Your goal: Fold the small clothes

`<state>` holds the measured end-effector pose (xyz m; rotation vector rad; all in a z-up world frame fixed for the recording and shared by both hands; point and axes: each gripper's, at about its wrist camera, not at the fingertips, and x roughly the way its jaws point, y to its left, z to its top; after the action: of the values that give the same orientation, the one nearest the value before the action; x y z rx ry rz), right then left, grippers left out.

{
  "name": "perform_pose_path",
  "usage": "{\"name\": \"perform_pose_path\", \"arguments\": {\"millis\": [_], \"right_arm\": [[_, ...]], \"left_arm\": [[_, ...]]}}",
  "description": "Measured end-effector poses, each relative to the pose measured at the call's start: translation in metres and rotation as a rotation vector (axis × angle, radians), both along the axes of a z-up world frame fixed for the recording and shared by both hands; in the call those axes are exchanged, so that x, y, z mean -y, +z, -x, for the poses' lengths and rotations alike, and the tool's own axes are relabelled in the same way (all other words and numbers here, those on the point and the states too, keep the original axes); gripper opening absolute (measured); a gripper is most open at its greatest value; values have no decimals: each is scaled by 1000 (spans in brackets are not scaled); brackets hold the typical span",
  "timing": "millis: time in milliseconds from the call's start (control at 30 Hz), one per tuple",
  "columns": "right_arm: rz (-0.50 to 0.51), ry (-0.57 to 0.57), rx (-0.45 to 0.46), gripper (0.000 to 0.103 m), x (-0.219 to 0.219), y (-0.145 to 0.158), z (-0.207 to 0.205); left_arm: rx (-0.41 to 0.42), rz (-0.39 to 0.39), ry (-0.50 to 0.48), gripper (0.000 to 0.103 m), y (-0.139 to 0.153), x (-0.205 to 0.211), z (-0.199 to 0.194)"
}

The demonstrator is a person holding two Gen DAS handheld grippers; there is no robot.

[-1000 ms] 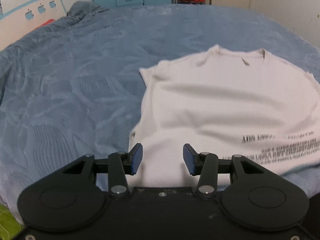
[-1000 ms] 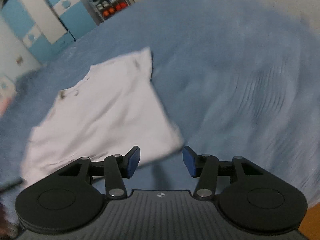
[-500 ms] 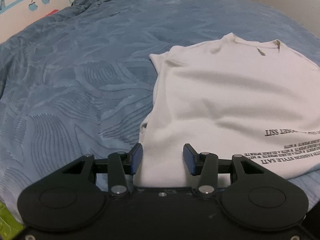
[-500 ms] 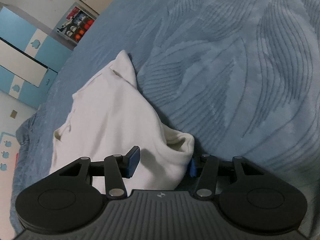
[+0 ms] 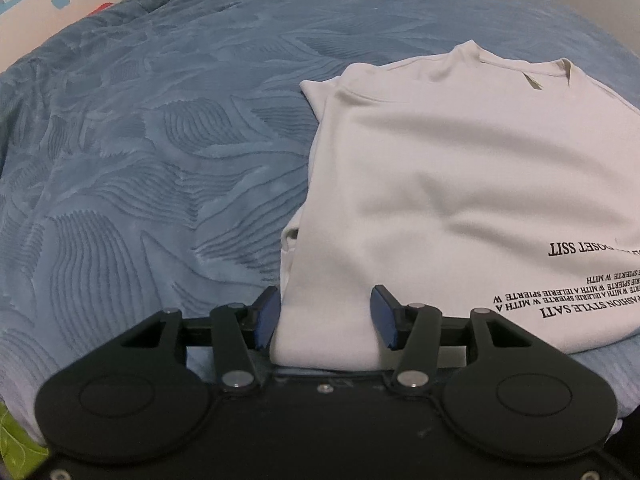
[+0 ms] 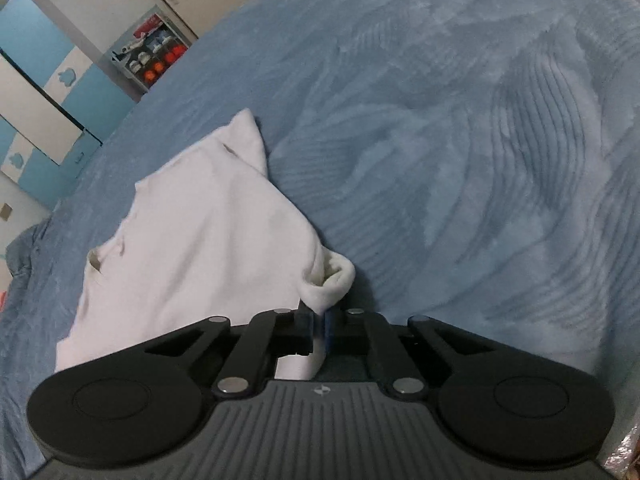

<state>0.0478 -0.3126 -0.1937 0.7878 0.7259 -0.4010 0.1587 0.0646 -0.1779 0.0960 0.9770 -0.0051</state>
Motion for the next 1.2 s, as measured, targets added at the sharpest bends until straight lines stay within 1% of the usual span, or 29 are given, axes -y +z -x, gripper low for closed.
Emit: {"name": "perform_pose_path", "arguments": {"millis": [100, 267, 400, 633, 733, 800, 967, 1033, 1133, 1200], "right_arm": [[19, 19, 32, 4, -2, 12, -4], [71, 69, 95, 4, -13, 45, -19], [140, 150, 155, 4, -34, 76, -37], [246, 280, 206, 4, -83, 121, -69], [236, 319, 224, 4, -107, 134, -79], [251, 364, 237, 4, -127, 142, -89], [262, 462, 261, 4, -179, 153, -111], [265, 528, 268, 4, -204, 155, -116], [284, 639, 286, 4, -248, 156, -123], [272, 712, 272, 4, -277, 152, -127]], "left_arm": [[1, 4, -1, 52, 4, -1, 3], [20, 20, 2, 52, 12, -8, 6], [27, 48, 6, 52, 16, -14, 13], [45, 93, -18, 52, 21, -20, 22], [55, 105, -30, 52, 24, -24, 23], [61, 106, -35, 52, 25, -30, 23], [65, 121, 2, 52, 25, -50, 22], [69, 126, 18, 52, 25, -59, 22], [71, 109, 25, 52, 26, -70, 22], [74, 111, 37, 52, 28, -79, 23]]}}
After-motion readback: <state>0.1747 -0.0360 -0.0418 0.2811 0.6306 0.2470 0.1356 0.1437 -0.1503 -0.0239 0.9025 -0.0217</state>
